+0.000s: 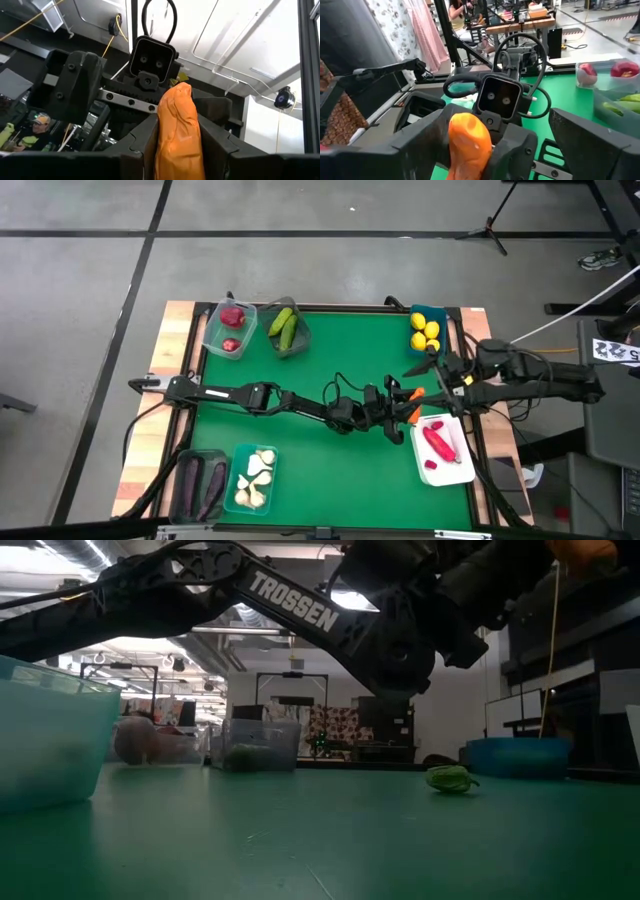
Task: Sort produce into baskets
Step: Put the orange chili pepper into the white bin
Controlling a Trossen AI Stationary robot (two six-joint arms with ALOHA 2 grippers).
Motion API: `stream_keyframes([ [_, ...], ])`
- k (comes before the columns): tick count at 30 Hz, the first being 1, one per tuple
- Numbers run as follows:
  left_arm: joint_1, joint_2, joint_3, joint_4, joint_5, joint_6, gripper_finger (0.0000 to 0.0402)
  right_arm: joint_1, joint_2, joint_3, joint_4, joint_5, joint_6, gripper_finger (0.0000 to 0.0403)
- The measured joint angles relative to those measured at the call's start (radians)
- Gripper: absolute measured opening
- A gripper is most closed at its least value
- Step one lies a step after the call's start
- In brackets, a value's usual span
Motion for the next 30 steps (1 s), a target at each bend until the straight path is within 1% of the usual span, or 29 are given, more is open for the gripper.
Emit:
stream_keyframes([
  [4,0.000,0.000,0.000,-0.001,0.000,0.000,0.0109,0.000,0.003,0.000,0.010,-0.001,0.013,0.0344],
  [7,0.000,0.000,0.000,-0.001,0.000,0.000,0.0109,0.000,-0.006,0.000,0.011,-0.001,0.013,0.0317],
  [10,0.000,0.000,0.000,-0.001,0.000,0.000,0.0109,0.000,-0.013,0.000,0.012,0.000,0.013,0.0275],
  [20,0.002,0.000,0.000,0.002,-0.011,0.000,0.0109,0.001,-0.014,0.000,0.015,-0.018,0.019,0.0112],
  [24,0.002,0.000,0.000,0.002,-0.011,0.002,0.0109,0.001,-0.014,0.001,0.016,-0.030,0.020,0.0059],
  [27,0.002,0.000,0.000,0.002,-0.011,0.002,0.0109,0.001,-0.014,0.001,0.016,-0.030,0.019,0.0040],
  [30,0.002,0.000,0.000,0.001,-0.010,0.002,0.0109,0.001,-0.014,0.001,0.015,-0.030,0.020,0.0041],
])
